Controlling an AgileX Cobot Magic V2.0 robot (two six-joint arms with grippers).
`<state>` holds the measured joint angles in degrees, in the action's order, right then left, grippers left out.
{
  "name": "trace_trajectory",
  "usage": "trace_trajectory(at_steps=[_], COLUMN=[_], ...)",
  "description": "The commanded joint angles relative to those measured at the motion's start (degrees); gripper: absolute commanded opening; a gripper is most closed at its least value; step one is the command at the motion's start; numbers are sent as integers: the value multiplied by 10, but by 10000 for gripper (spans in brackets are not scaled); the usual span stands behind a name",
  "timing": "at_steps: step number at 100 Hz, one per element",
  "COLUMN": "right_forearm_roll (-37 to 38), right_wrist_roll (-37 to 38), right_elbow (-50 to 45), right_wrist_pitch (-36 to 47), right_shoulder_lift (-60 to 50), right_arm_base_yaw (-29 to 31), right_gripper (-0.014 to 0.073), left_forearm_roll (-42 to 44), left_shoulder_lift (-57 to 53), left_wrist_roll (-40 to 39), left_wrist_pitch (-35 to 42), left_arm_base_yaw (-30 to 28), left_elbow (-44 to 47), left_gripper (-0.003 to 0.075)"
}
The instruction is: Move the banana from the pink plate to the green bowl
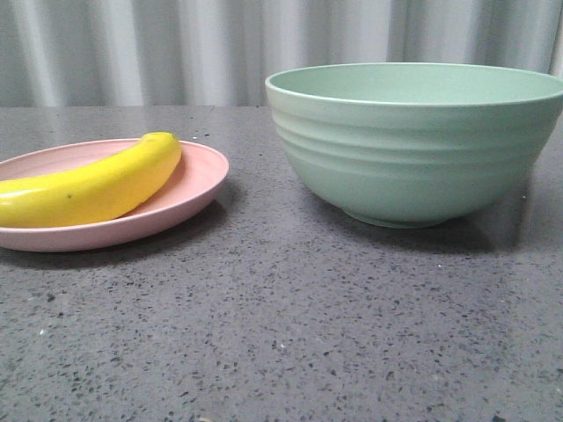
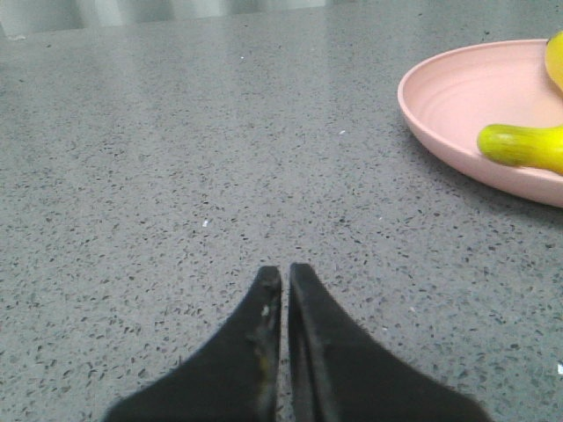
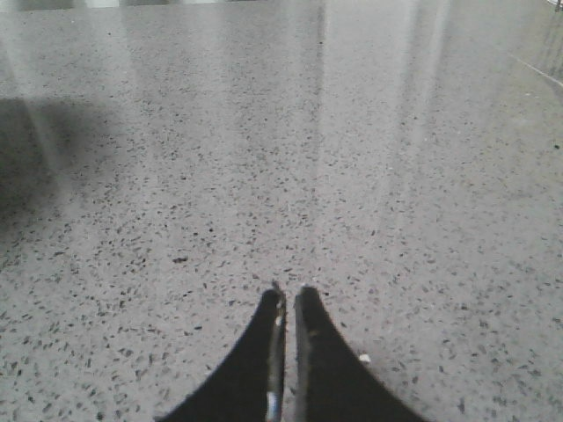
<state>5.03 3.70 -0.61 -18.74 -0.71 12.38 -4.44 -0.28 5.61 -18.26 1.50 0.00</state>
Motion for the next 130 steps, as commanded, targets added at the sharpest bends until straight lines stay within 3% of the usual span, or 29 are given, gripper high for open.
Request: trace_trajectory(at_steps=[1, 70, 103, 130], right_forearm_roll=[2, 2, 2, 2], right_wrist_roll=[-5, -5, -5, -5], right_elbow=[-12, -12, -12, -12], right_wrist_pitch=[11, 11, 12, 59], right_shoulder_lift=[-11, -11, -11, -11], right_arm_base_yaw=[3, 2, 2, 2], right_gripper=[-71, -71, -71, -71], left_forearm_roll=[-2, -2, -2, -2], left_shoulder_lift=[-15, -15, -15, -15], left_wrist_roll=[-6, -6, -6, -6], left_wrist_pitch=[35, 35, 88, 90], left_arm_base_yaw=[-1, -1, -1, -1], left_elbow=[6, 6, 6, 6], left_gripper=[-20, -20, -20, -20])
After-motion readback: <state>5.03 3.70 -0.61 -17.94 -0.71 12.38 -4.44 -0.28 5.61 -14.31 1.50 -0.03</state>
